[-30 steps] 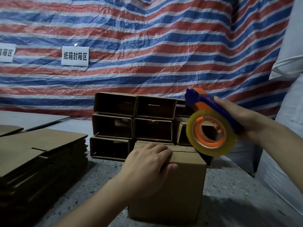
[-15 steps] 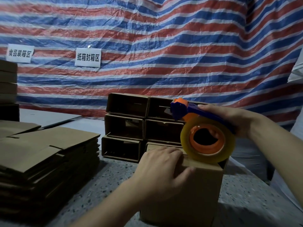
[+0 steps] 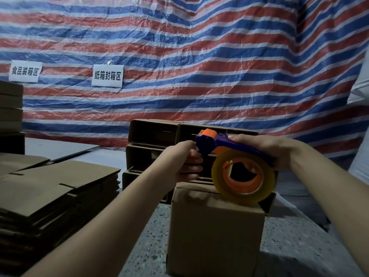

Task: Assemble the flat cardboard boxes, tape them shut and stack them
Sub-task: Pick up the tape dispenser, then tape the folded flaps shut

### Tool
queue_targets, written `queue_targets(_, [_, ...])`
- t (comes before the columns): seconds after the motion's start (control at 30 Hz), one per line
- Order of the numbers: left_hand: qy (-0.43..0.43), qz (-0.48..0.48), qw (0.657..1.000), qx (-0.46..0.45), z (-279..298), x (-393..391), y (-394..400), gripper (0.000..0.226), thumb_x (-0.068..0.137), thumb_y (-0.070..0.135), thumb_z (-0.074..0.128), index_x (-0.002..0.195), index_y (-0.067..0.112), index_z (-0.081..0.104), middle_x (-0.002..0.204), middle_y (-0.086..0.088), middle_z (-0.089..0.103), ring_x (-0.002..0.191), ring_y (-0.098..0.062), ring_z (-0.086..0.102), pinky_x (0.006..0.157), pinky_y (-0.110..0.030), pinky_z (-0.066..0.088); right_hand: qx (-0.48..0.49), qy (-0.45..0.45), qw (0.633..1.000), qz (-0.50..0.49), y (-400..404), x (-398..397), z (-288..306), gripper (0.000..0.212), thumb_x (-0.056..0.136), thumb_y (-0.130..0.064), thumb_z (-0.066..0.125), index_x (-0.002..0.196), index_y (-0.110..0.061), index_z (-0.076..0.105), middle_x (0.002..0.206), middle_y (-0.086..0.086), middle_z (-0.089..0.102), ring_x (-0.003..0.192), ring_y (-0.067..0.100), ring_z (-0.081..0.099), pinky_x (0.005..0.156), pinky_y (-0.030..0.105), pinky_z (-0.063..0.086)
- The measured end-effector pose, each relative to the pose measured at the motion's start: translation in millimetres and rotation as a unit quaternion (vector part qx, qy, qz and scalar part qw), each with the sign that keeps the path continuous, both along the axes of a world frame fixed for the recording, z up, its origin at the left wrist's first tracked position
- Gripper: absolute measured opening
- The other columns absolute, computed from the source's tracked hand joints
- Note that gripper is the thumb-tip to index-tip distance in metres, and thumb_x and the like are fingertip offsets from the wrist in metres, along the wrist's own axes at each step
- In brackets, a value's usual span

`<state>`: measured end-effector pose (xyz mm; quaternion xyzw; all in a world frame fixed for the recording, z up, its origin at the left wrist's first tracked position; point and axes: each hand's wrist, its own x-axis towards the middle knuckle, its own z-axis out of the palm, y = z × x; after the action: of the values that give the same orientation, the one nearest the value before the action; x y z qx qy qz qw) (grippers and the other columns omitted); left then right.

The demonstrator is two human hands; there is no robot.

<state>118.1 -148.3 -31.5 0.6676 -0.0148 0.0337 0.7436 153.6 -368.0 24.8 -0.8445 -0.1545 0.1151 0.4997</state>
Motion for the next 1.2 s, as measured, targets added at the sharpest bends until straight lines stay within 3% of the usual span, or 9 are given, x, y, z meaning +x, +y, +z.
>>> queue_targets(0.17, [-0.019, 0.031, 0.996, -0.077, -10, 3, -7, 0.018, 0.095, 0.017, 0.052, 0.082, 0.013, 0.064, 0.059, 0.005, 0.067, 0.069, -0.013, 0.067, 0.081, -0.040, 0.053, -0.018, -0.001, 1.000, -0.002, 2, 3, 3, 0.081, 0.051, -0.064, 0.078, 0.114, -0.014, 0.065, 0.083, 0.007, 0.075, 0.061, 0.015, 0.068, 0.053, 0.027, 0.055])
queue_targets(0.27, [-0.011, 0.081, 0.991, -0.109, -21, 6, -17, 0.023, 0.095, 0.021, 0.050, 0.076, 0.016, 0.061, 0.050, 0.010, 0.059, 0.046, -0.006, 0.052, 0.069, -0.036, 0.043, -0.043, 0.004, 0.999, 0.003, 6, 6, 8, 0.083, 0.052, -0.064, 0.078, 0.117, -0.015, 0.064, 0.087, 0.008, 0.075, 0.064, 0.017, 0.069, 0.055, 0.028, 0.055])
queue_targets(0.33, [-0.012, 0.118, 0.986, -0.121, -28, 9, -20, 0.024, 0.095, 0.021, 0.051, 0.074, 0.015, 0.062, 0.053, 0.008, 0.059, 0.050, -0.009, 0.046, 0.061, -0.032, 0.040, -0.058, 0.009, 0.998, 0.005, 8, 8, 11, 0.083, 0.052, -0.064, 0.079, 0.116, -0.014, 0.066, 0.089, 0.009, 0.076, 0.065, 0.017, 0.069, 0.055, 0.028, 0.056])
queue_targets(0.63, [0.005, 0.162, 0.975, -0.152, -37, 14, -17, 0.029, 0.095, 0.019, 0.047, 0.068, 0.010, 0.056, 0.059, -0.002, 0.047, 0.036, -0.010, 0.044, 0.060, -0.034, 0.051, -0.210, 0.017, 0.977, -0.007, 0, 15, 35, 0.093, 0.053, -0.068, 0.083, 0.125, -0.014, 0.062, 0.100, 0.013, 0.076, 0.076, 0.021, 0.072, 0.063, 0.031, 0.057])
queue_targets(0.83, [0.039, 0.194, 0.957, -0.211, -36, 17, -17, 0.025, 0.097, 0.025, 0.044, 0.096, 0.007, 0.062, 0.075, -0.005, 0.056, 0.050, -0.014, 0.051, 0.083, -0.043, 0.060, -0.236, 0.020, 0.972, -0.013, -18, 20, 40, 0.106, 0.036, -0.072, 0.092, 0.120, -0.014, 0.065, 0.101, 0.016, 0.076, 0.077, 0.024, 0.073, 0.064, 0.032, 0.059])
queue_targets(0.93, [0.036, 0.189, 0.946, -0.262, -34, 14, -17, 0.034, 0.100, 0.023, 0.043, 0.119, 0.000, 0.060, 0.119, -0.018, 0.063, 0.077, -0.018, 0.062, 0.086, -0.043, 0.058, -0.271, 0.016, 0.962, -0.002, -5, 21, 38, 0.091, 0.049, -0.072, 0.083, 0.119, -0.016, 0.064, 0.103, 0.015, 0.076, 0.080, 0.024, 0.073, 0.067, 0.032, 0.060])
queue_targets(1.0, [0.028, 0.180, 0.942, -0.283, -34, 10, -14, 0.030, 0.101, 0.021, 0.044, 0.113, -0.001, 0.060, 0.119, -0.018, 0.062, 0.090, -0.018, 0.060, 0.087, -0.043, 0.058, -0.291, 0.021, 0.957, 0.001, 3, 21, 39, 0.082, 0.052, -0.070, 0.080, 0.114, -0.019, 0.068, 0.102, 0.015, 0.076, 0.079, 0.023, 0.073, 0.065, 0.030, 0.059])
queue_targets(1.1, [-0.044, 0.199, 0.961, -0.187, -39, 4, 0, 0.023, 0.097, 0.019, 0.048, 0.082, 0.005, 0.057, 0.079, -0.012, 0.060, 0.077, -0.021, 0.064, 0.066, -0.030, 0.059, -0.330, 0.025, 0.944, 0.007, 15, 20, 43, 0.084, 0.051, -0.071, 0.080, 0.112, -0.014, 0.070, 0.095, 0.013, 0.077, 0.074, 0.020, 0.073, 0.061, 0.029, 0.058])
queue_targets(1.2, [-0.084, 0.196, 0.977, 0.001, -52, -2, 24, 0.022, 0.093, 0.023, 0.051, 0.078, 0.009, 0.060, 0.071, -0.009, 0.052, 0.064, -0.020, 0.049, 0.049, -0.026, 0.042, -0.368, 0.017, 0.930, 0.010, 27, 19, 44, 0.088, 0.049, -0.074, 0.079, 0.111, -0.011, 0.072, 0.092, 0.010, 0.077, 0.072, 0.018, 0.072, 0.060, 0.029, 0.057])
